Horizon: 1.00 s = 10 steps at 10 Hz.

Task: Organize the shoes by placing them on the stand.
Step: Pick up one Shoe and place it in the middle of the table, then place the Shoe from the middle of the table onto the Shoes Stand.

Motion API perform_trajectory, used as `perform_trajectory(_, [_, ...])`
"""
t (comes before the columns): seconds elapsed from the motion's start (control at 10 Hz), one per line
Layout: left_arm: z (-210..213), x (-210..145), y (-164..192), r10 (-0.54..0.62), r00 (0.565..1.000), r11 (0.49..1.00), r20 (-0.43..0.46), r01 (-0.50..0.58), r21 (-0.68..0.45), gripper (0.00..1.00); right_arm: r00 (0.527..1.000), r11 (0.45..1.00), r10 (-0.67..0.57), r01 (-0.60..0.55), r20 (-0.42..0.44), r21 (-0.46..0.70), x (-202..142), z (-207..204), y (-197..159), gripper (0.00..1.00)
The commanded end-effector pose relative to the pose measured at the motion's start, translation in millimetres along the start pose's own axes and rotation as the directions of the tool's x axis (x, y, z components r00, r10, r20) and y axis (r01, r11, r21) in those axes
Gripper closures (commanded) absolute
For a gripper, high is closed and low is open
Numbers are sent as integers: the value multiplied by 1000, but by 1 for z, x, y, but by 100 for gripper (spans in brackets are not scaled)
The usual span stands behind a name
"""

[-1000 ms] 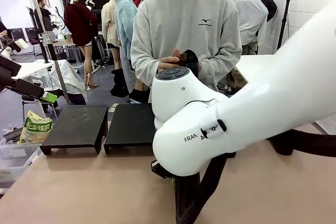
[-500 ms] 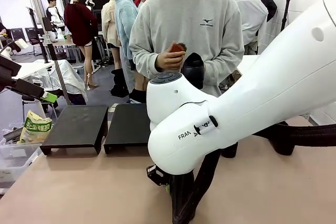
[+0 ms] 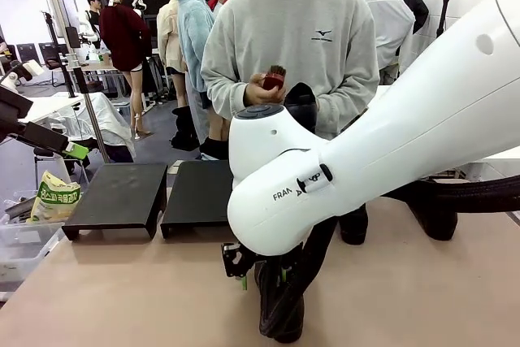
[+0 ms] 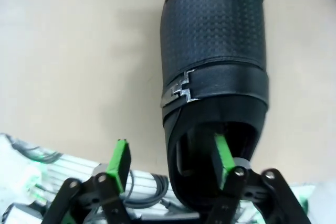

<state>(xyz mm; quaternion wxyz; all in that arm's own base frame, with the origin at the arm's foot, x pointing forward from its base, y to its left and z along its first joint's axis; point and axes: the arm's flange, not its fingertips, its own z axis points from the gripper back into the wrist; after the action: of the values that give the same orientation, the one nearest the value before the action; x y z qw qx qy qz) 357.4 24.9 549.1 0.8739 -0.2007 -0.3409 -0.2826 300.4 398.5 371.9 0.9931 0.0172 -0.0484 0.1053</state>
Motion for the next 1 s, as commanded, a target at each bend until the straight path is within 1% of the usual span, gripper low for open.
perform_trajectory(0.0, [0,-2,2,-20,1000,1000,6,20,-15,0,999,999,-37,37,5,33,-1,12,0,0])
perform_trajectory(0.2, [0,-2,2,-20,1000,1000,6,20,-15,0,999,999,-37,37,1,39,0,15,1,0])
perform_trajectory(0.3, [0,-2,2,-20,1000,1000,6,20,-15,0,1000,999,-11,11,-23,34,0,17,1,0])
perform_trajectory(0.4, [0,-2,2,-20,1000,1000,6,20,-15,0,999,999,-29,29,15,26,1,14,0,0])
perform_trajectory(0.9, [0,-2,2,-20,1000,1000,6,20,-15,0,1000,999,-27,27,11,26,0,14,0,0])
